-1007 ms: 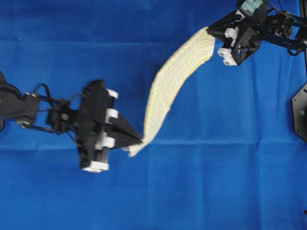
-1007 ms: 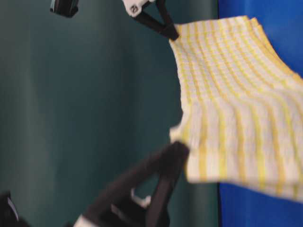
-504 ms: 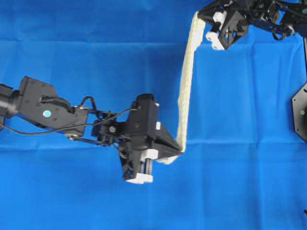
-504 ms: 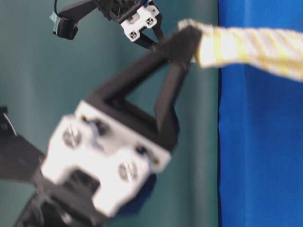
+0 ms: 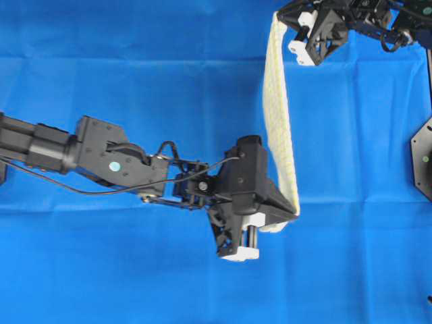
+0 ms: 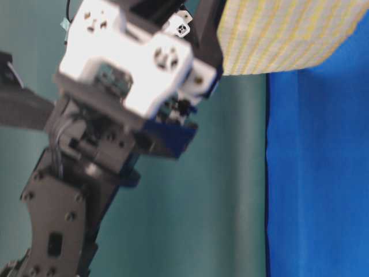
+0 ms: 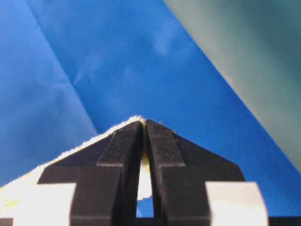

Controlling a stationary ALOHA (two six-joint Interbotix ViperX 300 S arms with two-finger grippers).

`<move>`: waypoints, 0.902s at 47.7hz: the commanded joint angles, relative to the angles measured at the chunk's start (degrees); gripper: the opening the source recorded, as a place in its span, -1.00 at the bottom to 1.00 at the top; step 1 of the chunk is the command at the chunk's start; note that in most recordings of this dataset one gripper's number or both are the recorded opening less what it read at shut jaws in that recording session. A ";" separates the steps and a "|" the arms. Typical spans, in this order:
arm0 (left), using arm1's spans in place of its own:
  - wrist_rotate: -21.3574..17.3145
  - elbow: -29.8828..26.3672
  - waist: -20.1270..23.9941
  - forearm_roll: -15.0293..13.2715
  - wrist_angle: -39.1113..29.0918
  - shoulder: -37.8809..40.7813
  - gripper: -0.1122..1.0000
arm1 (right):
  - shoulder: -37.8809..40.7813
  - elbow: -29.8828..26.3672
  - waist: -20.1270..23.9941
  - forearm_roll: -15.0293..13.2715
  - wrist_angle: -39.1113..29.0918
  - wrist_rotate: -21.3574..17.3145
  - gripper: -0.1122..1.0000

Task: Fold the yellow towel.
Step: 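Swing the strip vertical, left gripper moving near, right gripper far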

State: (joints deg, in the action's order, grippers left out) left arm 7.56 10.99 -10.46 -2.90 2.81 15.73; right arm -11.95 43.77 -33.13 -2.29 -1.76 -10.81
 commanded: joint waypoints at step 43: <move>3.60 18.02 -2.72 -1.41 15.82 -7.38 -0.76 | 10.99 -11.78 3.78 -0.44 -1.58 0.53 -0.74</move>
State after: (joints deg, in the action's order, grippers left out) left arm 10.28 27.42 -11.87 -4.22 17.40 11.51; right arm -2.02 35.33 -29.79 -2.37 -3.16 -10.37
